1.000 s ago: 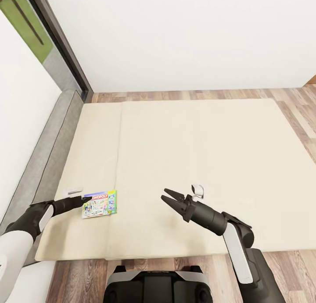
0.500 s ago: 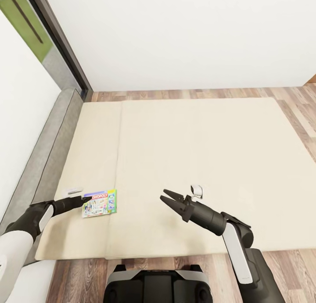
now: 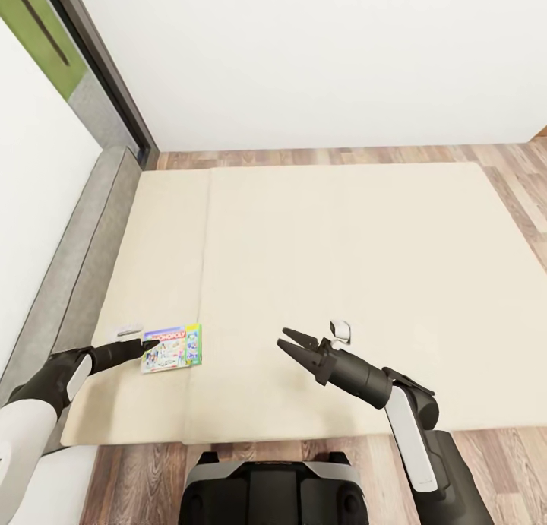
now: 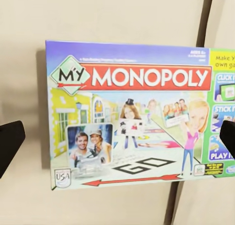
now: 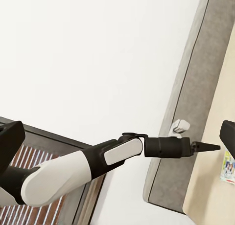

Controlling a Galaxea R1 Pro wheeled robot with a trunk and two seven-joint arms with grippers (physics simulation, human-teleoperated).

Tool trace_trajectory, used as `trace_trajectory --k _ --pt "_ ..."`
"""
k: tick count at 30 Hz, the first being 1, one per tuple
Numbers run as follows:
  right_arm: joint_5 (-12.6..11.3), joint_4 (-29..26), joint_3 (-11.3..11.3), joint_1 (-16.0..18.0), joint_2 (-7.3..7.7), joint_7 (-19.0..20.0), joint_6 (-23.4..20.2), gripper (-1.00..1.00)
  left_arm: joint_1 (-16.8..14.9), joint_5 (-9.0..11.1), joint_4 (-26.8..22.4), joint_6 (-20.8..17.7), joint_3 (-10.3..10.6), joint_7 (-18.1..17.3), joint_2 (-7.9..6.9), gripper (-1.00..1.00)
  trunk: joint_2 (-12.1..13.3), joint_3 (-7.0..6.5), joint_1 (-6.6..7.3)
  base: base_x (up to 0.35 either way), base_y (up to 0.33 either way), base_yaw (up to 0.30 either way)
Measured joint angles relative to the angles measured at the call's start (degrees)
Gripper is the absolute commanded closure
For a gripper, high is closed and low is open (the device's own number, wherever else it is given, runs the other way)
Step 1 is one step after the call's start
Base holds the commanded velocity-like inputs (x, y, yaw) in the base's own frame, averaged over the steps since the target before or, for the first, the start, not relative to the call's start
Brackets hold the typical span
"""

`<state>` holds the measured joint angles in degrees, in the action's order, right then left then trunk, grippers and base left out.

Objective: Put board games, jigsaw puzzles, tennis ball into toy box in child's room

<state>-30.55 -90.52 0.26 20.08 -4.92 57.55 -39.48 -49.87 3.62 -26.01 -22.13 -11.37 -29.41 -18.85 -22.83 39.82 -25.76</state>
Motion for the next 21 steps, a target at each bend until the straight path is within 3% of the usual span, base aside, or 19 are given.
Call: trace_trajectory --k 21 --pt "0.1 0.0 0.0 0.0 0.01 0.4 0.4 -1.0 -4.3 0.0 -0.7 -0.1 0.0 0.1 0.47 -1.0 0.0 1.99 0.0 0.0 0.0 0.0"
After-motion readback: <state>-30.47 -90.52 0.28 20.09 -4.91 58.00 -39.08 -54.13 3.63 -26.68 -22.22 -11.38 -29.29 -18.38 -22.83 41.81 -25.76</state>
